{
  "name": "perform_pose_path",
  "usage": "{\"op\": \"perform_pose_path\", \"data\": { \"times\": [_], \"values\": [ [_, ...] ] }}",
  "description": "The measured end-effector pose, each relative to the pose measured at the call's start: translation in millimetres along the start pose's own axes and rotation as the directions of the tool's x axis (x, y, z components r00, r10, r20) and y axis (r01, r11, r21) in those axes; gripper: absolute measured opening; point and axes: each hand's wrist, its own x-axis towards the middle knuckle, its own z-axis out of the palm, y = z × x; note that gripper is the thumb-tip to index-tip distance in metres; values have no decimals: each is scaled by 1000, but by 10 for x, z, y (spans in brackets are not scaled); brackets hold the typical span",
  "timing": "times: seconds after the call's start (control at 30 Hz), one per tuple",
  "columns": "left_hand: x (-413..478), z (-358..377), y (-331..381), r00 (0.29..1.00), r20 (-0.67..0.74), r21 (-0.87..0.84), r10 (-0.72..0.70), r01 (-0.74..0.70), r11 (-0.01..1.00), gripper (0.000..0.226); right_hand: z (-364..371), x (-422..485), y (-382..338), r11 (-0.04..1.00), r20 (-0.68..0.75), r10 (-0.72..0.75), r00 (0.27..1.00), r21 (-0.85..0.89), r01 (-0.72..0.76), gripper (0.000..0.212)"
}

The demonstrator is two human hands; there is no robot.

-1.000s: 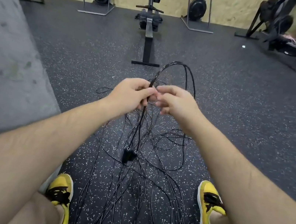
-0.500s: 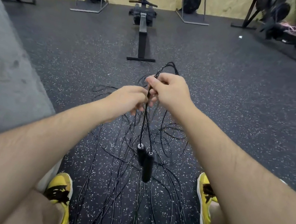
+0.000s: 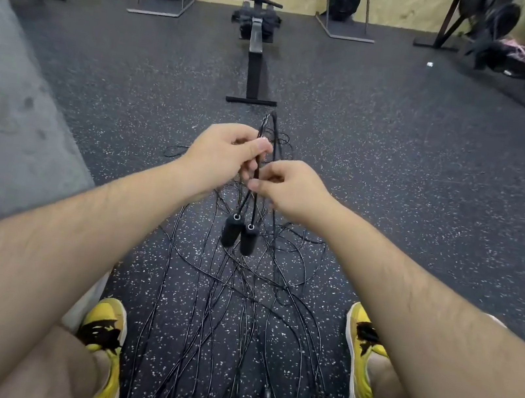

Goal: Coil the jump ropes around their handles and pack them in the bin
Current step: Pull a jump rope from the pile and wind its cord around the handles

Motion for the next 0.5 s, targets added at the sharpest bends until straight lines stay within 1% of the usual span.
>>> {"op": "perform_pose_path", "data": {
  "times": [0.1, 0.2, 0.27, 0.33, 0.43, 0.5],
  "values": [
    [-16, -43, -20, 999, 43, -17, -7, 8, 1000, 23, 13, 39, -38, 999, -74, -39, 997, 34, 42, 21],
    [-74, -107, -143, 986, 162, 25, -49, 46, 999, 25, 27, 69, -82, 995, -138, -60, 989, 75, 71, 23],
    [-110, -129, -208, 972, 226, 23, -67, 64, 998, 21, 23, 87, -95, 995, -150, -59, 987, 69, 70, 24],
    [-124, -144, -247, 964, 258, 53, -69, 58, 997, 14, 17, 86, -117, 995, -147, -51, 988, 81, 63, 26],
    [-138, -134, -315, 953, 287, 125, -94, 60, 990, 15, -6, 73, -160, 975, -160, -28, 987, 213, 62, 21],
    [-155, -94, -333, 948, 305, 121, -95, 61, 991, 18, -30, 76, -162, 968, -170, -26, 985, 243, 67, 21]
  ]
}}
